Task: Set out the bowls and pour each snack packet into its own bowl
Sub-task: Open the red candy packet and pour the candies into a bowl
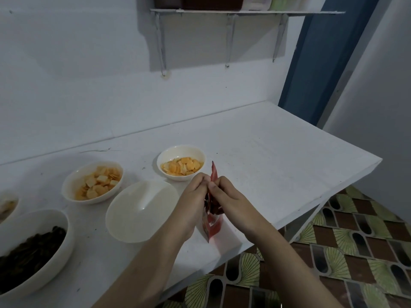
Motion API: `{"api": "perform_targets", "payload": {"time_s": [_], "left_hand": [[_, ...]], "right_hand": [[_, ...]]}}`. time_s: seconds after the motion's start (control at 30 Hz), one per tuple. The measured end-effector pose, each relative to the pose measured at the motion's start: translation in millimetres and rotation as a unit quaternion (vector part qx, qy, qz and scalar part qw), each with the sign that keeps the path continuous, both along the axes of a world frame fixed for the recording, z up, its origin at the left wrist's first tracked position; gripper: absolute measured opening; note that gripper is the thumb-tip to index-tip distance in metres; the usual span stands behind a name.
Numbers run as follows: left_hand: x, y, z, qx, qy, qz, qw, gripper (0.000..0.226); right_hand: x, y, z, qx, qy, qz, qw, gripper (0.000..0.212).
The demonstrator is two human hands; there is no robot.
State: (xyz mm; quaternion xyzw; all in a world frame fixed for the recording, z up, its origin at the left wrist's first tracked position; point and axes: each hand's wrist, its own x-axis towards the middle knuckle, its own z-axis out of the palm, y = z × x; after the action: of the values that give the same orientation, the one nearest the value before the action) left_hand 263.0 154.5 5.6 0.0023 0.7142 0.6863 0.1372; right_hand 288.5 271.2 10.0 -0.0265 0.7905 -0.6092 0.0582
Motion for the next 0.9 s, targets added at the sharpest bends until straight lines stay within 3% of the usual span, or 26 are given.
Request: {"api": "perform_targets", "payload": {"time_s": [0.1, 0.23, 0.5, 0.67, 0.83, 0.9], "left_hand": [[-2.7, 0.6, -0.3, 0.041, -0.02, 0.012, 0.999, 0.03], [-7.4, -0.7, 1.0, 0.029, -0.025, 0.009, 0.999, 0.029], [-15.3, -8.7, 9.4, -0.138, 0.039, -0.052, 0.988, 0.027], [-16.8, -10.2, 19.3, -0.243, 0.105, -0.085, 0.961, 0.024], [-14.9, -7.0, 19.9, -0.283, 0.14, -0.1, 0.944, 0.028], [-16.4, -8.1, 19.3, -0.274, 0.138, -0.105, 0.946, 0.026]], "right_hand": [[-4.3, -1.2, -0.2, 0.0, 0.002, 0.0, 1.0, 0.028], [-10.0, -0.5, -0.1, 0.001, -0.002, 0.001, 1.0, 0.026], [-13.9, 7.5, -2.4, 0.02, 0.018, 0.031, 0.999, 0.028], [-16.5, 15.1, -6.6, 0.014, 0.001, 0.056, 0.998, 0.012], [-20.2, 25.3, 1.1, 0.041, -0.034, 0.065, 0.997, 0.029], [-20.5, 23.9, 0.4, 0.044, -0.018, 0.056, 0.997, 0.024]]}}
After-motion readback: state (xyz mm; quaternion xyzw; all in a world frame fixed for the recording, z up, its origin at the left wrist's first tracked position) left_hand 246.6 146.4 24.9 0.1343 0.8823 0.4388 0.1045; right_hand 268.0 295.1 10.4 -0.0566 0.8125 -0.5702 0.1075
